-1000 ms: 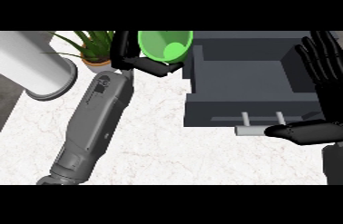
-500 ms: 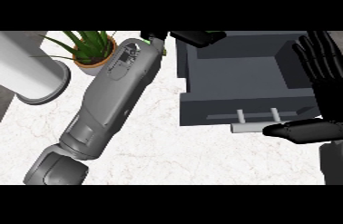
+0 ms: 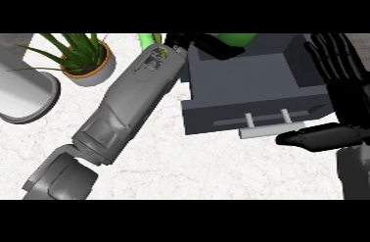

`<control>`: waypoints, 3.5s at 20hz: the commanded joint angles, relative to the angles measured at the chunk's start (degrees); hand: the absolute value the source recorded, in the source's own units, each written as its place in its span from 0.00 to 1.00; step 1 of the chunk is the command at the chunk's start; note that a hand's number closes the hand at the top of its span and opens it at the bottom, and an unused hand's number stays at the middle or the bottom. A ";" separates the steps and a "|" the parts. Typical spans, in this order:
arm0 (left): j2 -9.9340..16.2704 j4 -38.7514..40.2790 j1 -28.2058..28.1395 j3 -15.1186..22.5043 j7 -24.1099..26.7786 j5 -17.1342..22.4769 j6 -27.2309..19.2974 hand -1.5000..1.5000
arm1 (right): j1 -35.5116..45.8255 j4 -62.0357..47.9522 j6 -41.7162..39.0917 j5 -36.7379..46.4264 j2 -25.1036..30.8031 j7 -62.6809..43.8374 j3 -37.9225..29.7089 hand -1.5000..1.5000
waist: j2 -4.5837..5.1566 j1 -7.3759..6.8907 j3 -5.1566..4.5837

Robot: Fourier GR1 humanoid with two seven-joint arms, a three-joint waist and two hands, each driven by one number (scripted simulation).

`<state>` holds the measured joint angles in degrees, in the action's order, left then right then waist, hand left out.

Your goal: Pick up the cup, place it into the drawer and close the drawer

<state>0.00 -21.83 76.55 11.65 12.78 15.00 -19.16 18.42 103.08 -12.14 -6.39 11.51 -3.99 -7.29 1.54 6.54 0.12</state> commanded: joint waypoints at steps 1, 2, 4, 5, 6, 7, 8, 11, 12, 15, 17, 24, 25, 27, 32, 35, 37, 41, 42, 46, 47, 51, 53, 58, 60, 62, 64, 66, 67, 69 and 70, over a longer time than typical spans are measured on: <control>0.00 4.63 -0.74 4.76 -1.73 1.00 2.90 1.00 | 1.39 2.00 -0.80 -1.25 0.61 -1.81 0.32 0.00 | 0.30 2.04 -0.01; 0.00 5.11 0.15 6.06 -2.88 0.86 3.45 1.00 | 1.63 0.52 -0.74 -0.56 0.08 -0.75 0.92 0.00 | 0.50 2.10 0.02; 0.00 5.14 -0.88 6.98 -1.91 2.06 5.93 1.00 | 1.91 -0.26 -0.81 -0.68 0.37 -0.15 0.27 0.00 | 0.71 2.30 0.02; 0.00 4.76 -1.75 8.10 -1.11 2.45 4.81 1.00 | 3.60 0.19 0.08 -1.00 -0.42 -2.33 1.03 0.00 | 0.78 3.05 -0.02; 0.00 5.18 -0.73 9.01 -2.56 2.17 4.11 1.00 | 0.76 0.16 -2.13 -0.86 0.18 1.04 1.30 0.00 | 0.91 4.01 0.08; 0.00 4.49 -1.93 9.87 -1.34 2.77 3.71 0.00 | 3.74 -0.67 -0.54 0.51 -0.83 -0.77 2.84 0.00 | 1.08 3.82 0.00; 0.00 3.86 -2.86 9.85 -0.38 3.79 3.71 0.00 | 3.01 -0.04 -1.10 -0.33 -1.31 -0.64 3.26 0.00 | 1.23 4.87 0.00; 0.00 2.26 -4.62 8.57 2.07 7.51 2.70 0.00 | 3.77 1.49 -2.93 -3.38 -1.51 -2.17 3.94 0.00 | 1.20 6.02 -0.07; 0.00 1.29 -3.13 8.41 2.02 8.40 2.76 0.00 | 5.68 -2.16 -5.47 -5.62 -0.56 -0.56 3.01 0.00 | 1.60 5.14 0.01; 0.00 0.27 -4.48 6.70 5.84 11.86 4.04 0.00 | 3.72 -0.93 -9.74 -9.13 -1.42 -1.27 6.19 1.00 | 1.59 5.67 -0.04; 0.00 -1.65 -5.52 6.46 8.85 14.13 5.18 0.00 | 5.68 -1.28 -13.65 -10.91 -0.90 -1.21 8.76 1.00 | 1.74 5.30 -0.10; 0.00 -2.19 -2.80 3.06 13.44 19.87 2.48 0.00 | 3.51 -2.78 -26.34 -9.87 9.09 -7.46 14.70 1.00 | 0.58 1.67 -0.15; 0.00 -2.83 -3.71 3.92 14.49 20.63 0.95 0.00 | 2.62 -1.09 -26.00 -7.68 9.33 -7.96 15.92 1.00 | -0.13 1.28 -0.14; 0.00 -2.14 -5.28 4.88 15.49 21.02 1.66 0.00 | -0.73 -0.93 -26.06 -1.77 9.79 -6.71 18.35 0.00 | -0.34 -0.28 -0.08; 0.00 -0.06 -5.23 3.35 16.60 22.83 1.42 0.00 | -1.09 0.96 -21.38 13.89 12.45 -3.81 19.66 0.00 | -0.50 -2.25 -0.05; 0.00 -3.48 -7.76 4.91 17.54 24.78 1.20 0.00 | -2.81 -6.50 -15.48 22.78 9.06 0.13 23.33 0.00 | -0.90 -4.53 -0.03; 0.01 -2.02 -7.37 2.39 18.87 23.96 3.31 0.00 | -1.82 -11.28 -13.25 26.31 7.64 0.89 25.50 0.00 | -0.85 -6.06 -0.07; 0.04 -4.77 -11.07 2.31 20.01 23.86 5.53 0.00 | 2.14 -26.69 -11.04 31.66 7.38 7.56 26.80 0.00 | -0.93 -7.98 -0.05; 0.51 -6.11 -10.64 2.97 18.21 23.07 4.89 0.00 | -0.33 -29.26 -8.59 34.72 6.60 9.37 29.49 0.00 | -1.17 -9.09 -0.01; 2.59 -10.10 -16.26 2.60 18.73 23.52 6.46 0.00 | 9.15 -44.32 -7.02 36.22 4.95 12.91 26.72 1.00 | -1.18 -10.53 -0.03; 3.70 -11.37 -15.75 2.16 16.54 24.09 6.23 0.00 | 8.37 -47.71 -5.30 38.04 5.64 16.03 27.51 1.00 | -1.21 -10.87 0.00; 4.96 -12.83 -20.99 3.03 18.80 23.22 9.03 0.00 | 16.07 -60.09 -0.32 38.30 3.73 22.29 23.33 1.00 | -0.67 -11.42 0.06; 6.39 -15.35 -21.69 3.01 17.97 23.80 10.93 0.00 | 18.47 -62.59 1.92 36.12 3.07 23.40 19.62 1.00 | -0.63 -13.35 0.14; 8.26 -17.73 -25.16 3.06 16.92 24.41 13.55 0.00 | 27.77 -70.54 3.00 33.89 6.71 26.25 13.24 1.00 | -0.03 -14.87 0.16; 8.82 -18.64 -24.75 3.41 15.11 24.28 13.19 0.00 | 30.40 -73.18 3.54 33.28 7.93 27.45 11.49 1.00 | 0.28 -15.56 0.22; 10.74 -20.00 -26.29 2.71 15.04 25.00 14.90 0.00 | 32.76 -75.30 3.18 32.64 10.50 27.29 9.70 1.00 | 0.17 -15.59 0.16; 11.38 -19.75 -25.99 3.28 15.26 24.25 15.69 0.00 | 34.02 -75.67 5.11 31.67 9.98 26.16 8.23 1.00 | 0.92 -16.26 0.21; 10.56 -20.40 -26.23 3.35 14.68 24.67 15.62 0.00 | 36.45 -76.02 3.52 30.69 10.70 23.92 7.26 1.00 | 0.76 -16.51 0.13; 10.95 -20.88 -27.96 3.72 15.35 24.49 16.48 0.00 | 35.32 -76.11 3.23 30.26 11.89 25.26 6.85 1.00 | 0.80 -16.97 0.15; 12.04 -21.03 -28.37 3.35 15.43 24.58 17.01 0.00 | 36.86 -75.54 1.64 29.50 13.16 24.48 6.27 1.00 | 0.74 -17.17 0.07; 12.84 -21.41 -28.17 3.26 14.05 25.08 18.11 0.00 | 36.15 -75.53 1.39 29.19 13.23 25.02 6.20 1.00 | 0.92 -17.93 0.13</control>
<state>11.48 -42.42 49.68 14.88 27.93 39.63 -2.75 44.98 30.60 -14.98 23.23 18.67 25.11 3.78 1.59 -8.98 0.75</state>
